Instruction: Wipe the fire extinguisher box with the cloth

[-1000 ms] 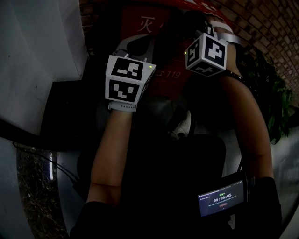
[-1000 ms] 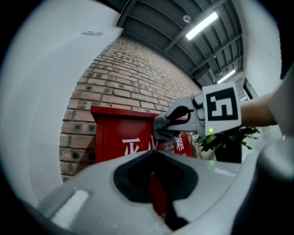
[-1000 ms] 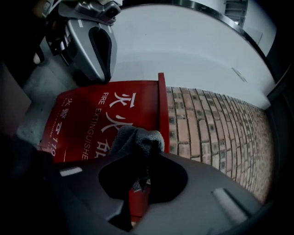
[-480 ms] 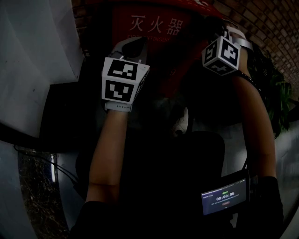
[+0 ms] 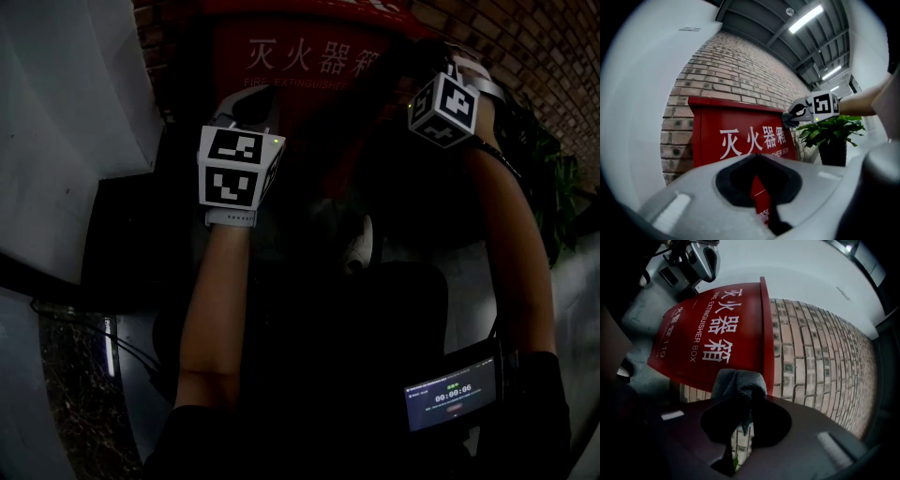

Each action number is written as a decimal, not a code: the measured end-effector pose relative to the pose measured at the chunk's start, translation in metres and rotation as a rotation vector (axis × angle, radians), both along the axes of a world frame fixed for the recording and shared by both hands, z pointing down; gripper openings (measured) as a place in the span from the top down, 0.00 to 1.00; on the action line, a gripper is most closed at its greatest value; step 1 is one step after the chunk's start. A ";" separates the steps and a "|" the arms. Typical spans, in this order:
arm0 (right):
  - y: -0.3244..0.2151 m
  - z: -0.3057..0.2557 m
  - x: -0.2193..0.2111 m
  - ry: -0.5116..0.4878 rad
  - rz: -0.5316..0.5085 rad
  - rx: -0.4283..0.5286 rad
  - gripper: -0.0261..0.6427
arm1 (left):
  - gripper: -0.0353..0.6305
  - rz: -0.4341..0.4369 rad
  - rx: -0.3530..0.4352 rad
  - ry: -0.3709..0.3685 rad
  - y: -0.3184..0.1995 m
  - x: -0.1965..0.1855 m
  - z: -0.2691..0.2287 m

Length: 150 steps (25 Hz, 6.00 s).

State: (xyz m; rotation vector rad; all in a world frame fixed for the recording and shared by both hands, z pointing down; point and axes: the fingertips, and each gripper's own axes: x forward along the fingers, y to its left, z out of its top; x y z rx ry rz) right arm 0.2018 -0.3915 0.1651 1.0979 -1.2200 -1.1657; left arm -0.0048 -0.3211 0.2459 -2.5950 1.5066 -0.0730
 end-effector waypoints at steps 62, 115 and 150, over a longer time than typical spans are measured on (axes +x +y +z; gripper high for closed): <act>0.011 0.034 -0.129 -0.009 -0.241 -0.013 0.91 | 0.94 0.020 -0.005 0.021 -0.001 0.012 0.022; 0.032 0.075 -0.305 -0.024 -0.414 -0.088 0.91 | 0.94 -0.147 -0.040 0.070 -0.007 -0.109 0.029; 0.011 0.078 -0.127 -0.031 -0.186 -0.101 0.91 | 0.94 0.016 -0.025 -0.050 -0.006 0.012 0.043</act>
